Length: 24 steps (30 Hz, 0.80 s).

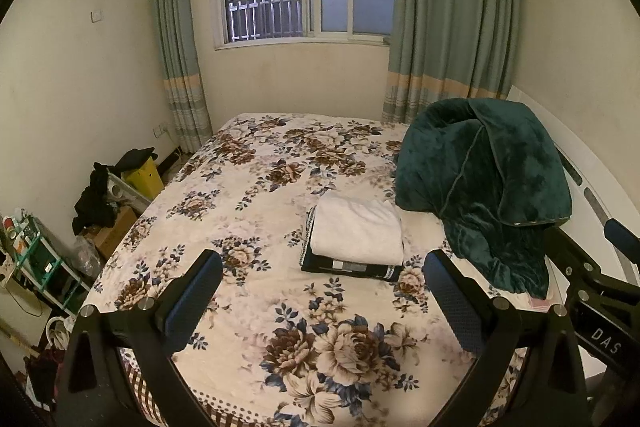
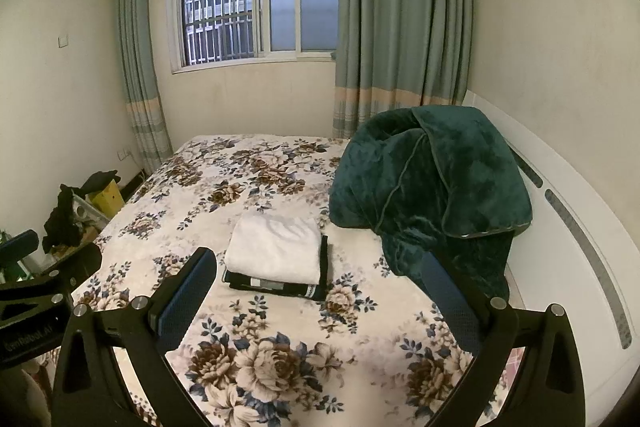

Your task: Fold small clothes

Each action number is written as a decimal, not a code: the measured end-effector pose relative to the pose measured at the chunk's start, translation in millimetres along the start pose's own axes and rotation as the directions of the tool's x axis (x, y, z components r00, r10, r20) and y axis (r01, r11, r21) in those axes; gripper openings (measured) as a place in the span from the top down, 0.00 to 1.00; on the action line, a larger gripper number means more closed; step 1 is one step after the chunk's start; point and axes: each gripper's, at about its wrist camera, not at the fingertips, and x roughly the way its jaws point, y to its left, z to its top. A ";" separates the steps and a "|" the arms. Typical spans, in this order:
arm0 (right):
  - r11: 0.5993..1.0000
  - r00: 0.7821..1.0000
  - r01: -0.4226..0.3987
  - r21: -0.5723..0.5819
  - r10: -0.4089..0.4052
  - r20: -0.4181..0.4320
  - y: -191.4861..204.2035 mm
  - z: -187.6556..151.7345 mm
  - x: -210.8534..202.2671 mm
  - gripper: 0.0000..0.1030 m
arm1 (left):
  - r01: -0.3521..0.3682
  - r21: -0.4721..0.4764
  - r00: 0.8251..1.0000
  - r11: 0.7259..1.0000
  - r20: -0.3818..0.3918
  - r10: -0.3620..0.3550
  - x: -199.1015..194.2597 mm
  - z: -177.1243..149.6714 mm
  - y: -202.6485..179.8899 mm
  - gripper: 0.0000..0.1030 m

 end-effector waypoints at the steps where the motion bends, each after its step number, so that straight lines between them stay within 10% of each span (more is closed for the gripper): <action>1: 1.000 1.000 0.000 0.001 0.000 -0.001 -0.1 -0.4 -0.4 0.00 | 0.000 0.001 1.000 1.000 0.000 0.000 0.2 -0.8 -0.2 0.00; 24: 1.000 1.000 0.004 0.008 -0.004 0.009 -0.5 1.4 1.2 0.00 | -0.004 -0.005 1.000 1.000 0.012 0.004 0.6 -1.2 6.6 0.00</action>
